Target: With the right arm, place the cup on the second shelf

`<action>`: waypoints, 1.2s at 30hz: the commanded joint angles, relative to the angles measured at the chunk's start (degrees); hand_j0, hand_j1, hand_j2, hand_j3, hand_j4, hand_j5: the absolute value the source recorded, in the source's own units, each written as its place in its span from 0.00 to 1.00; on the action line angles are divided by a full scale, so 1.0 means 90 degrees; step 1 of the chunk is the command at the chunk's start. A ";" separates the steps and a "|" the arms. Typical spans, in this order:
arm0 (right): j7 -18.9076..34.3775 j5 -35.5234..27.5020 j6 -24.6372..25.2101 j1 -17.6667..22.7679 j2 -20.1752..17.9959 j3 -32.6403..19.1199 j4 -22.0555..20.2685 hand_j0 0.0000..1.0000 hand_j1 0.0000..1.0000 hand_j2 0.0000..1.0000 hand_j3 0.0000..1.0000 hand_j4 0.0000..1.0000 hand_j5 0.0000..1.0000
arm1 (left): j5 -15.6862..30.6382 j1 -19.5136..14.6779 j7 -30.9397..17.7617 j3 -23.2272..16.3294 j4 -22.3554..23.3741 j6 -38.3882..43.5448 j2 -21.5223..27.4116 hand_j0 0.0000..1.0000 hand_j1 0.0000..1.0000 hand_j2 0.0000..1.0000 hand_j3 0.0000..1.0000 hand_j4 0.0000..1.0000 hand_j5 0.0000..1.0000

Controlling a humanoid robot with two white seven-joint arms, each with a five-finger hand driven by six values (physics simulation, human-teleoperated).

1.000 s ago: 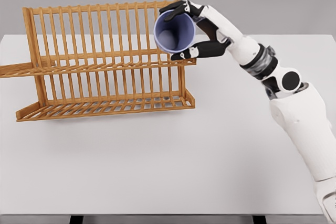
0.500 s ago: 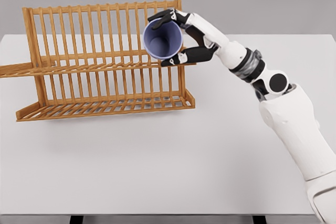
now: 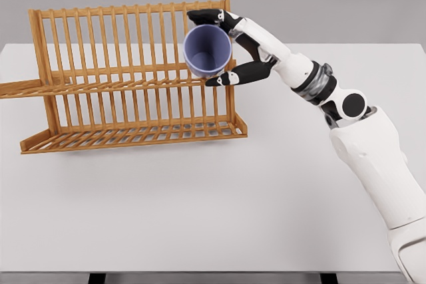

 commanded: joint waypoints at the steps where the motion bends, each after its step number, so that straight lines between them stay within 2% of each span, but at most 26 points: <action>1: -0.0002 -0.0047 0.0011 0.0000 -0.0005 -0.0002 -0.0023 0.99 0.99 0.99 0.99 0.99 0.99 | -0.0001 0.0000 -0.0002 0.0002 0.0001 0.0001 0.0000 1.00 1.00 1.00 1.00 1.00 1.00; 10: -0.0002 -0.0047 0.0011 -0.0019 -0.0005 -0.0002 -0.0053 0.99 0.99 0.99 0.99 0.99 0.99 | -0.0001 0.0000 -0.0002 -0.0008 0.0001 0.0001 0.0000 1.00 1.00 1.00 1.00 1.00 1.00; 16: -0.0002 -0.0076 0.0011 -0.0029 -0.0093 -0.0031 -0.0355 0.99 0.99 0.99 0.99 0.99 0.99 | -0.0001 0.0000 -0.0002 0.0002 0.0001 0.0001 0.0000 1.00 1.00 1.00 1.00 1.00 1.00; 19: -0.0002 -0.0173 0.0011 0.0029 -0.0639 -0.0070 -0.0726 0.99 0.99 0.99 0.99 0.99 0.99 | -0.0001 0.0000 -0.0002 0.0002 0.0001 0.0001 0.0000 1.00 1.00 1.00 1.00 1.00 1.00; 25: -0.0002 -0.0916 0.0011 0.0312 -0.1938 -0.0119 -0.1332 0.99 0.99 0.99 0.99 0.99 0.99 | -0.0001 0.0000 -0.0002 0.0002 0.0001 0.0001 0.0000 1.00 1.00 1.00 1.00 1.00 1.00; 28: -0.0002 -0.0994 0.0011 0.0810 -0.2446 -0.0558 -0.1459 0.99 0.99 0.99 0.99 0.99 0.99 | -0.0001 0.0000 -0.0002 0.0002 0.0001 0.0001 0.0000 1.00 1.00 1.00 1.00 1.00 1.00; 30: -0.0002 -0.0994 0.0011 0.1347 -0.2915 -0.1095 -0.1712 1.00 1.00 1.00 1.00 1.00 1.00 | -0.0001 0.0000 -0.0002 0.0002 0.0001 0.0001 0.0000 1.00 1.00 1.00 1.00 1.00 1.00; 33: -0.0002 -0.0965 0.0011 0.1963 -0.3130 -0.1467 -0.1810 1.00 1.00 1.00 1.00 1.00 1.00 | -0.0001 0.0000 -0.0002 -0.0008 0.0001 0.0001 0.0000 1.00 1.00 1.00 1.00 1.00 1.00; 36: -0.0002 -0.0965 0.0011 0.2041 -0.3364 -0.1496 -0.1820 1.00 1.00 1.00 1.00 1.00 1.00 | -0.0001 0.0000 -0.0002 0.0002 0.0001 0.0001 0.0000 1.00 1.00 1.00 1.00 1.00 1.00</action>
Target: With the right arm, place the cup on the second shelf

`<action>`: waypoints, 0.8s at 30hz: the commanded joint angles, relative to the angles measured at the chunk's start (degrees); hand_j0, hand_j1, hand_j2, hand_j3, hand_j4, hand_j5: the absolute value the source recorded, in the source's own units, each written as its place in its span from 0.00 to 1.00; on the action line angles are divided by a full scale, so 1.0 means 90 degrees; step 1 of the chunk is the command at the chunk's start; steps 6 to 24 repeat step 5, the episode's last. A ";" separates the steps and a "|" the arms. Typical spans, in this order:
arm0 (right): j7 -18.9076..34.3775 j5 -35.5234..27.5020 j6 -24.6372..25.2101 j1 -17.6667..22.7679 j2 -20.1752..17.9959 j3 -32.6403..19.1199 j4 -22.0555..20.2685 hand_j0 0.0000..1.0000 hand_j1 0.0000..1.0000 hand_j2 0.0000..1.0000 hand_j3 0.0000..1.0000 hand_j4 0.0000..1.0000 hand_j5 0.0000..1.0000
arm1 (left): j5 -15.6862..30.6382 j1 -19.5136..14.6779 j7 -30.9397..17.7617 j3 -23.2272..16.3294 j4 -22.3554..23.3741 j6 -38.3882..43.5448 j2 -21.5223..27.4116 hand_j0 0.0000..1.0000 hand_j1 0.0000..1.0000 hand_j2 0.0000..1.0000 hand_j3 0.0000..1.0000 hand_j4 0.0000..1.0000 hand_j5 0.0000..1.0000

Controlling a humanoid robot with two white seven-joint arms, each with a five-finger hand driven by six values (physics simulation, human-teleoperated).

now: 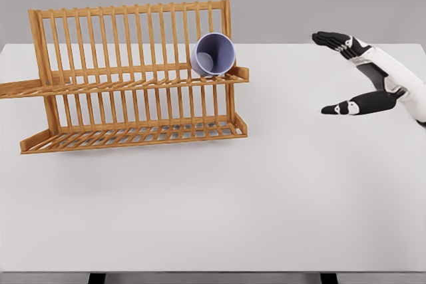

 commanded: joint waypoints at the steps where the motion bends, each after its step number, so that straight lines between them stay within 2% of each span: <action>1: -0.0002 -0.0052 0.0013 0.0000 -0.0208 -0.0155 -0.0052 1.00 1.00 1.00 1.00 1.00 1.00 | -0.0001 0.0000 -0.0002 -0.0008 -0.0008 0.0001 0.0000 1.00 1.00 1.00 1.00 1.00 1.00; 24: -0.0002 -0.0052 0.0013 0.0000 -0.0198 -0.0145 -0.0052 1.00 1.00 1.00 1.00 1.00 1.00 | -0.0001 0.0000 -0.0002 -0.0009 0.0002 0.0001 0.0000 1.00 1.00 1.00 1.00 1.00 1.00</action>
